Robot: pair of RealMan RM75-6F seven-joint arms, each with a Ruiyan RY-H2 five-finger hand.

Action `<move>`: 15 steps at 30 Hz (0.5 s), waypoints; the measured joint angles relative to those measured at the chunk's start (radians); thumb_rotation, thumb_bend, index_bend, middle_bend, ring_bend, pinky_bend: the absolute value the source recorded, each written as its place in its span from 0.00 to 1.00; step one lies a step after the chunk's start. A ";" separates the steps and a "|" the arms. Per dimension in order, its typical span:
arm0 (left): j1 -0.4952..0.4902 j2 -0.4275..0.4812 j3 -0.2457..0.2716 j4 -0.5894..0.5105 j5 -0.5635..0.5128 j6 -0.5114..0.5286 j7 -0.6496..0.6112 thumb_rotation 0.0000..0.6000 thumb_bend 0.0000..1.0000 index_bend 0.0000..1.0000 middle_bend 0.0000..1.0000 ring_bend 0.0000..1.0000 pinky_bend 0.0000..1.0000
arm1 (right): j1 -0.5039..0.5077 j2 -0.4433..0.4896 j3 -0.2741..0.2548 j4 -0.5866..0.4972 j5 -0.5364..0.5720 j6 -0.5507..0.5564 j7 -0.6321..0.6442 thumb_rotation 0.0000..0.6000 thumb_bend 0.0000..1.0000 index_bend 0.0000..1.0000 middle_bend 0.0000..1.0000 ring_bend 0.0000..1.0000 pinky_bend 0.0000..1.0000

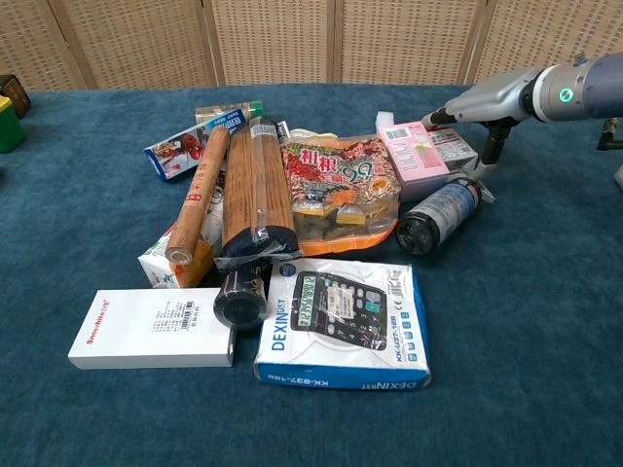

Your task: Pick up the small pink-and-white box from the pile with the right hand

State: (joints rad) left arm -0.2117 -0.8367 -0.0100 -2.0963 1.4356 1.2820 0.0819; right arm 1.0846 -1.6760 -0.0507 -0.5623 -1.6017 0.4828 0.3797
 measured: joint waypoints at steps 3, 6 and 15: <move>0.001 0.000 0.001 0.003 -0.001 0.000 -0.004 1.00 0.31 0.04 0.04 0.13 0.00 | 0.003 -0.012 -0.006 0.014 -0.008 0.017 0.032 1.00 0.23 0.00 0.06 0.08 0.36; 0.001 -0.001 0.002 0.007 -0.002 -0.003 -0.007 1.00 0.31 0.04 0.04 0.13 0.00 | 0.003 -0.024 -0.013 0.031 -0.017 0.039 0.064 1.00 0.23 0.08 0.28 0.28 0.52; 0.000 -0.004 0.001 0.019 -0.003 -0.007 -0.018 1.00 0.31 0.04 0.04 0.13 0.00 | -0.014 -0.023 -0.020 0.047 -0.018 0.095 0.120 1.00 0.23 0.34 0.56 0.57 0.71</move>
State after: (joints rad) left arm -0.2116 -0.8409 -0.0092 -2.0773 1.4323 1.2750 0.0641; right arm 1.0709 -1.6990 -0.0706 -0.5150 -1.6198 0.5774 0.4999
